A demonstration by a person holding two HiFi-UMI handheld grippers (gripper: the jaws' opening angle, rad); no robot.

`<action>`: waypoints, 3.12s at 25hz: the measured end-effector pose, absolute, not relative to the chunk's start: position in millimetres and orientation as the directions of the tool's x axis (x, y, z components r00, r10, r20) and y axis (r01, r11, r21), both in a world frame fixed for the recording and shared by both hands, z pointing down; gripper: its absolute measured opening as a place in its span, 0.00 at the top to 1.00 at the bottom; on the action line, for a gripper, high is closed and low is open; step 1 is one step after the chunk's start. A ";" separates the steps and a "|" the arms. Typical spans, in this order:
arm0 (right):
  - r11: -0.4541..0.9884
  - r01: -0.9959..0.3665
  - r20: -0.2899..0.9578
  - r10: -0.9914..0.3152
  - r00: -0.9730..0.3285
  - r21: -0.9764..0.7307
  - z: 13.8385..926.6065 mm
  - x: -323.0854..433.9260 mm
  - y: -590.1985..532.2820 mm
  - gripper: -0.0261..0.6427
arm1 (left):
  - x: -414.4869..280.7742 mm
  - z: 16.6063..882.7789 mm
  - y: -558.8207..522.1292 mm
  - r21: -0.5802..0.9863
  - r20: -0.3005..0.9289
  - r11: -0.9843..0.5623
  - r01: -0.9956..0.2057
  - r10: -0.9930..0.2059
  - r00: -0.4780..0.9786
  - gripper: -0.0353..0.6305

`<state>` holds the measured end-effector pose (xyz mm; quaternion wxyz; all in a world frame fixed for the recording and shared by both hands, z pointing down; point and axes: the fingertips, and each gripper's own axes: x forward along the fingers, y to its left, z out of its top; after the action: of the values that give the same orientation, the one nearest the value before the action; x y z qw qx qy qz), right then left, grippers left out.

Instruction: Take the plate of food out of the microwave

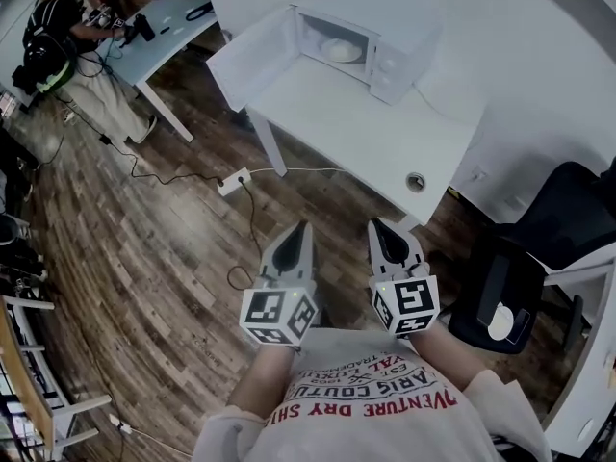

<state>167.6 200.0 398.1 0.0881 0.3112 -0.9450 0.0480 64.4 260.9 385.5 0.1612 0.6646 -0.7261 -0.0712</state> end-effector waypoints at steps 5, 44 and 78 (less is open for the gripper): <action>0.779 -0.626 0.198 -0.610 -0.767 -0.027 390.5 86.6 144.6 0.94 | -16.2 380.3 194.9 0.327 0.157 0.057 -0.943 -0.988 -0.005 0.94; 0.619 -0.782 0.201 -0.758 -0.620 -0.079 390.9 -36.3 -228.1 0.94 | -150.7 388.9 -183.8 0.306 0.215 -0.160 -0.938 -0.949 0.232 0.94; 0.487 -0.868 0.388 -0.785 -0.483 -0.095 480.1 -71.8 -333.4 0.94 | -183.7 548.0 -351.9 0.787 0.282 -0.067 -0.614 -0.846 0.453 0.65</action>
<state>-71.8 -333.4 480.1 0.1477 0.4864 -0.8496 0.1406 -183.7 -351.9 548.0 0.4573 0.7192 -0.5074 -0.1269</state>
